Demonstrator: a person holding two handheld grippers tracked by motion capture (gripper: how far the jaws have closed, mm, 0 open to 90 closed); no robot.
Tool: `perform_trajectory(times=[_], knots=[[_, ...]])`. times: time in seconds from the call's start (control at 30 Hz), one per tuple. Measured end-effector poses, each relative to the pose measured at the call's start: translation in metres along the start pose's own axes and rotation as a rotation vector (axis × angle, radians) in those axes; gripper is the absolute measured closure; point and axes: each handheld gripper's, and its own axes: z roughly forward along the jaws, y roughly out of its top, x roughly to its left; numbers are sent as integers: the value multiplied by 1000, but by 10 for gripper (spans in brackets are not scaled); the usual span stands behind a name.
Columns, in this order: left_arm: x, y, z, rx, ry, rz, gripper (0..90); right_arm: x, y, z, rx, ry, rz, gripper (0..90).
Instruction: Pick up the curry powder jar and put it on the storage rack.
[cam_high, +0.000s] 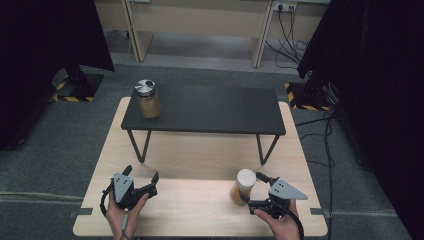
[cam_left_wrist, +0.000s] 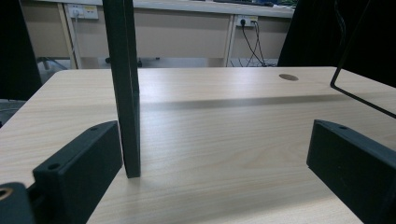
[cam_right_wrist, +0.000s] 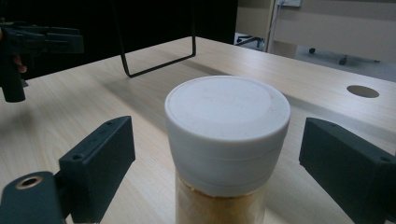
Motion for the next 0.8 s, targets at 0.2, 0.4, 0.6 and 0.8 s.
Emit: perform_trajectory(times=[0.2,0.4,0.6,0.8], knots=[[1,-1,2,4,3,-3,25,-7,-1,9,-9,15,-24,184],[2,-1,2,6,8,-4,25,-11,-8,14,-29,31,-46,263],[4,-2,3,13,12,-4,25,-14,-17,14,-71,33,-79,329],[4,-4,4,13,16,-7,26,-16,-27,15,-110,41,-77,334]])
